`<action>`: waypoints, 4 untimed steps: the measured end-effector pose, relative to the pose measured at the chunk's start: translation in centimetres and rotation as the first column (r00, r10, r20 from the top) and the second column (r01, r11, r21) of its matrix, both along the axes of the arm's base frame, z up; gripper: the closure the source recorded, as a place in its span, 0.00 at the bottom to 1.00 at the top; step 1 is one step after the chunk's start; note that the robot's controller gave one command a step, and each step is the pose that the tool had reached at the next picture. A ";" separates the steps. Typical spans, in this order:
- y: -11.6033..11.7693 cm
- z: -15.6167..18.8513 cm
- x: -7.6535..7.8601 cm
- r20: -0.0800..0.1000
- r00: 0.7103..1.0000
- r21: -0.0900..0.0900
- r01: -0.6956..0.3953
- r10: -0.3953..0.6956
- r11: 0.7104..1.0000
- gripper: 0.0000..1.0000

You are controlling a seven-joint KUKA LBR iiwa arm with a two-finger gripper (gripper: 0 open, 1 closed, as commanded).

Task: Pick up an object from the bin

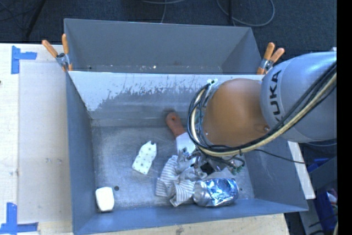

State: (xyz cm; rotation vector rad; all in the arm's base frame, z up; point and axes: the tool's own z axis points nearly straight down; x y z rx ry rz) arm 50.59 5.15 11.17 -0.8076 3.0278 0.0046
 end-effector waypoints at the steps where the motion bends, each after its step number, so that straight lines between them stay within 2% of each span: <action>1: -2.9 -1.8 2.0 -0.010 0.997 -0.007 0.072 -0.072 0.997 1.00; 2: -2.2 12.2 0.9 -0.005 1.000 -0.004 -0.028 0.028 1.000 1.00; 3: -2.3 12.1 0.9 -0.007 1.000 -0.003 -0.025 0.025 1.000 0.00; 4: -2.3 12.1 0.9 -0.007 1.000 -0.004 -0.025 0.025 1.000 0.00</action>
Offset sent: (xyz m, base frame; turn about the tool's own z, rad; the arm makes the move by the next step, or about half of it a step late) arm 0.0083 -0.0228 0.1218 -0.0305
